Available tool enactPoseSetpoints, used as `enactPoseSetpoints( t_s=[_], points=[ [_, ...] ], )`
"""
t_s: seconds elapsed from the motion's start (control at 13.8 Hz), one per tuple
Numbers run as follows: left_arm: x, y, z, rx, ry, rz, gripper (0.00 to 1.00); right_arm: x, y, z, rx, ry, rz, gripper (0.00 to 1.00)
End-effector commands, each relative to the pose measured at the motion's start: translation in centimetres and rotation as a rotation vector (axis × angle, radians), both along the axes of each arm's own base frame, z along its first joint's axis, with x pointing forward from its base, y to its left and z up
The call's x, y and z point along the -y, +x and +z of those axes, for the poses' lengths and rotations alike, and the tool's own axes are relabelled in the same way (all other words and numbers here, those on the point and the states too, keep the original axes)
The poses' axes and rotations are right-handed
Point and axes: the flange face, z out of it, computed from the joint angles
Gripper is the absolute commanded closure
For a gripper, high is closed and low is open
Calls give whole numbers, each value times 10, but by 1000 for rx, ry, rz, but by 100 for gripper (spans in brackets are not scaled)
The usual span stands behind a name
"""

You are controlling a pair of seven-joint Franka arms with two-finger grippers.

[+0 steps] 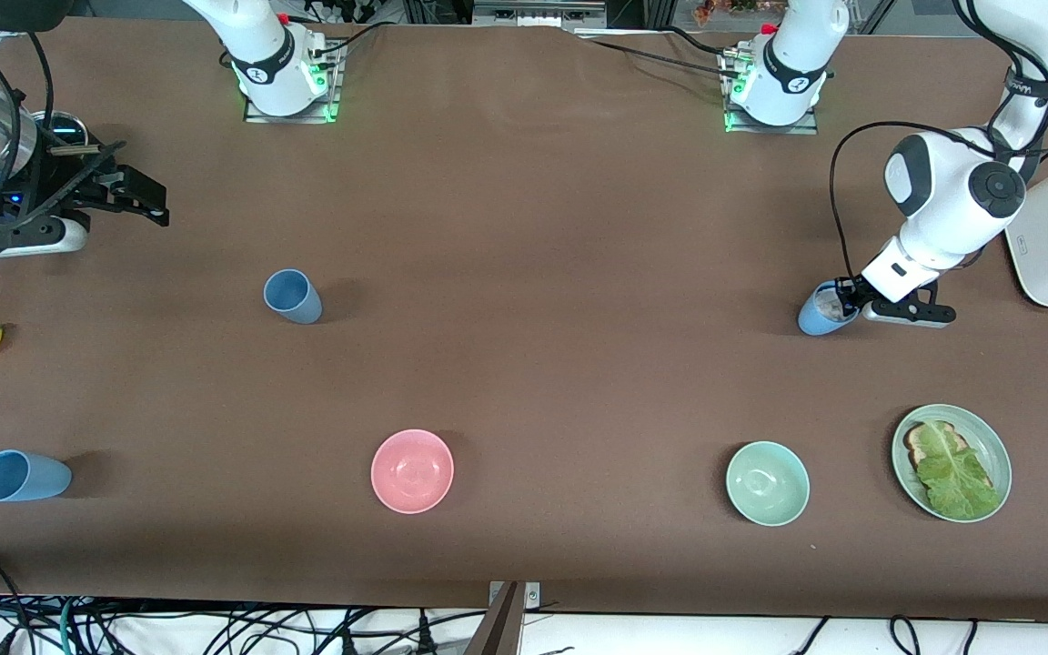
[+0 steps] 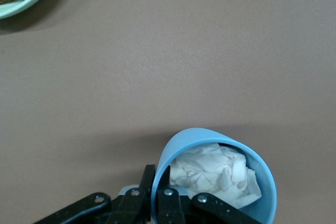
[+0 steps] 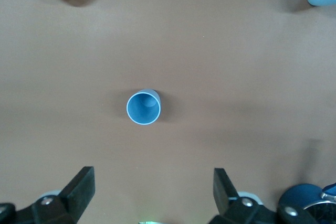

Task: Stack blue cups with both arms
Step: 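Lift the tissue cup with the left gripper toward the table middle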

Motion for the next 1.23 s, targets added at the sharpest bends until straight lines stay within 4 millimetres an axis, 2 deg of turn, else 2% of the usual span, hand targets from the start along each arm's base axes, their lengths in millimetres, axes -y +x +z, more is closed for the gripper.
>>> enactPoseSetpoints(
  t_s=[0.0,0.07,0.29,0.44,0.58,0.87,1.02,1.16],
  points=[
    [6,4,15,4,2,-9,100,-1,-2,6,12,-11,13,0],
    [12,8,25,8,-2,12,100,-1,-2,6,12,-11,12,0],
    [50,30,62,-17,-15,58,100,-1,-2,6,12,-11,13,0],
    [87,51,98,-52,-28,103,100,0,-2,6,12,-10,10,0],
    [138,63,130,-74,-42,175,100,0,-2,6,12,-11,10,0],
    [257,60,172,-80,-78,336,100,0,-2,3,7,-10,10,0],
    [304,56,180,-87,-95,394,100,0,-1,3,7,-12,10,0],
    [345,52,179,-98,-113,447,100,0,-1,3,6,-12,10,0]
  ],
)
